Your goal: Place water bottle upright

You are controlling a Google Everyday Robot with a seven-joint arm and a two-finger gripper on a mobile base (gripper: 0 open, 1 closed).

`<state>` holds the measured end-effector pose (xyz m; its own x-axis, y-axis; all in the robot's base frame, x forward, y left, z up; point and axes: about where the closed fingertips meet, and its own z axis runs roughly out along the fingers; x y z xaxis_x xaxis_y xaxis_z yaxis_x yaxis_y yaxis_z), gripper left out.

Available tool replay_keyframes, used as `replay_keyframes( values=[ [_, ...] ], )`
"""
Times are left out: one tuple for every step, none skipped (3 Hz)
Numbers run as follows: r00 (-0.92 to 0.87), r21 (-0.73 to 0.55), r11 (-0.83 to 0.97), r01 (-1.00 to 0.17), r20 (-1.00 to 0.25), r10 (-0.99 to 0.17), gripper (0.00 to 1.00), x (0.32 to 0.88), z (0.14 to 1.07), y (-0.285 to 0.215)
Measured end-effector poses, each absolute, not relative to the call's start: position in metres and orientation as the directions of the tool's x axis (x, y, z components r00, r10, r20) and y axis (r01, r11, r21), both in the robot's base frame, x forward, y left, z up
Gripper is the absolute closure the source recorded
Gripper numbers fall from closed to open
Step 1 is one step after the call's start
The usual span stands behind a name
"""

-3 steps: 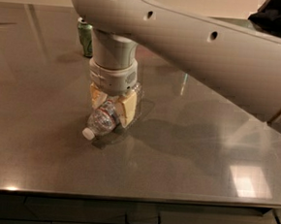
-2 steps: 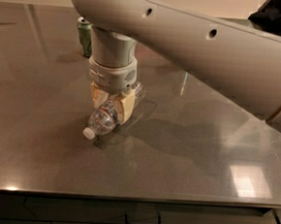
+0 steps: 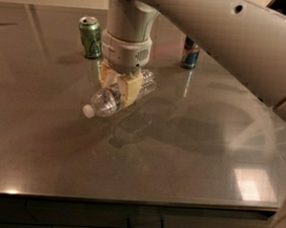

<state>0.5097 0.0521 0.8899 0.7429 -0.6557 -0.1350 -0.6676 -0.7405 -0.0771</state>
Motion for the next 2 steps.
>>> replay_keyframes(
  values=[
    [0.634, -0.12, -0.628, -0.769, -0.271, -0.725, 1.0, 0.528, 0.925, 0.052],
    [0.538, -0.161, -0.525, -0.836, -0.43, -0.725, 1.0, 0.536, 0.964, 0.056]
  ],
)
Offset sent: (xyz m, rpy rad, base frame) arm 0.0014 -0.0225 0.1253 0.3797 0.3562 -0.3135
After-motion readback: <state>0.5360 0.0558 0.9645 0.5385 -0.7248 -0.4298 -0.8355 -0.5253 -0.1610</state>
